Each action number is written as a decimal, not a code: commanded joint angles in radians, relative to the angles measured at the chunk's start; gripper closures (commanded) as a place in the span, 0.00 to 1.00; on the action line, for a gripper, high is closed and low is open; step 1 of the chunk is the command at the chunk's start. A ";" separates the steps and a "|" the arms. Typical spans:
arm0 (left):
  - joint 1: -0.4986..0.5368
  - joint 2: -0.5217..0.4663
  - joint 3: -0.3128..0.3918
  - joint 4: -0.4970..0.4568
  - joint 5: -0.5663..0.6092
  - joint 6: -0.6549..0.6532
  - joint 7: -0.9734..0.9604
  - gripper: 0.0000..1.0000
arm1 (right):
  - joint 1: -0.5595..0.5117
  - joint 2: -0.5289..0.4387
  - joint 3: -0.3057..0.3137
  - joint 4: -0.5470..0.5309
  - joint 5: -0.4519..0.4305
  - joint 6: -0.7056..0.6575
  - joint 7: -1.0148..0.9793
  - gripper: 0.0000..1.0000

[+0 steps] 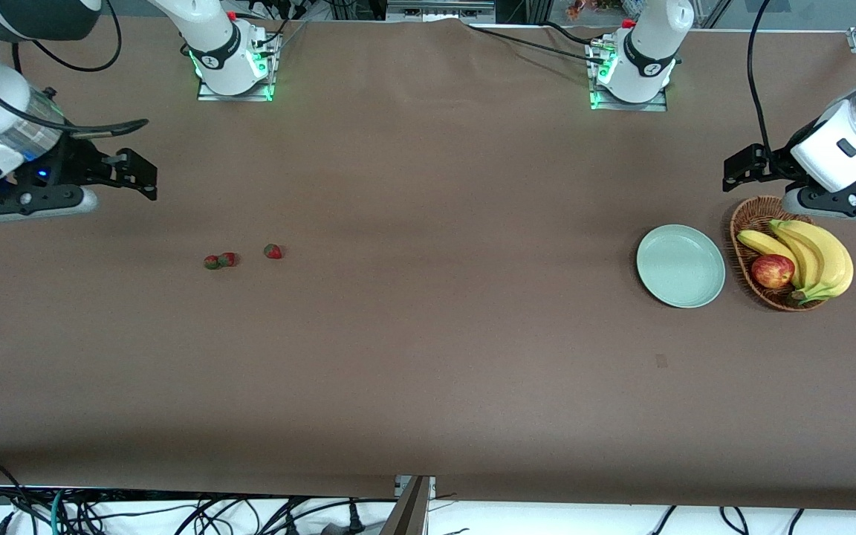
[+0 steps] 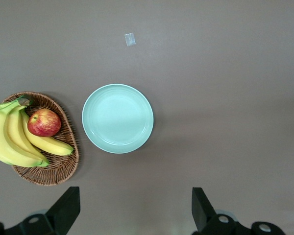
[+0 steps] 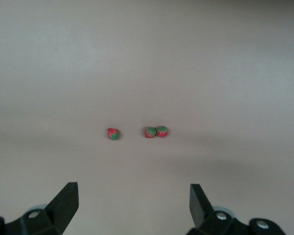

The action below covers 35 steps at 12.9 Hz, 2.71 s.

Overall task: Collect all strawberries into plate
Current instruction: 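Reach down and grasp one strawberry with the right gripper, then carry the strawberry to mid-table and release it with the right gripper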

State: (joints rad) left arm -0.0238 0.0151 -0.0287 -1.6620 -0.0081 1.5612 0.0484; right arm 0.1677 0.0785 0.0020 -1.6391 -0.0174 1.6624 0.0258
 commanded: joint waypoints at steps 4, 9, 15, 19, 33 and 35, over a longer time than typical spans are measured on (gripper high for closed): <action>-0.004 0.011 0.004 0.028 -0.015 -0.018 0.021 0.00 | 0.067 0.216 0.001 -0.025 0.062 0.066 0.002 0.00; -0.002 0.011 0.004 0.028 -0.015 -0.018 0.019 0.00 | 0.091 0.228 0.015 -0.432 0.082 0.588 0.103 0.00; -0.004 0.011 0.004 0.028 -0.016 -0.018 0.019 0.00 | 0.093 0.299 0.033 -0.585 0.082 0.865 0.111 0.01; -0.002 0.011 0.004 0.028 -0.016 -0.018 0.019 0.00 | 0.093 0.348 0.044 -0.585 0.082 0.941 0.112 0.18; -0.004 0.016 0.004 0.028 -0.016 -0.016 0.016 0.00 | 0.104 0.337 0.194 -0.343 0.083 0.731 0.396 0.92; -0.004 0.017 0.004 0.028 -0.016 -0.016 0.016 0.00 | 0.148 0.435 0.231 -0.196 0.089 0.729 0.533 0.91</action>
State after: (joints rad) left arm -0.0243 0.0215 -0.0288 -1.6575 -0.0081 1.5611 0.0484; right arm 0.2759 0.4212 0.2031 -1.9799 0.0582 2.4168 0.4531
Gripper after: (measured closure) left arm 0.000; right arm 0.687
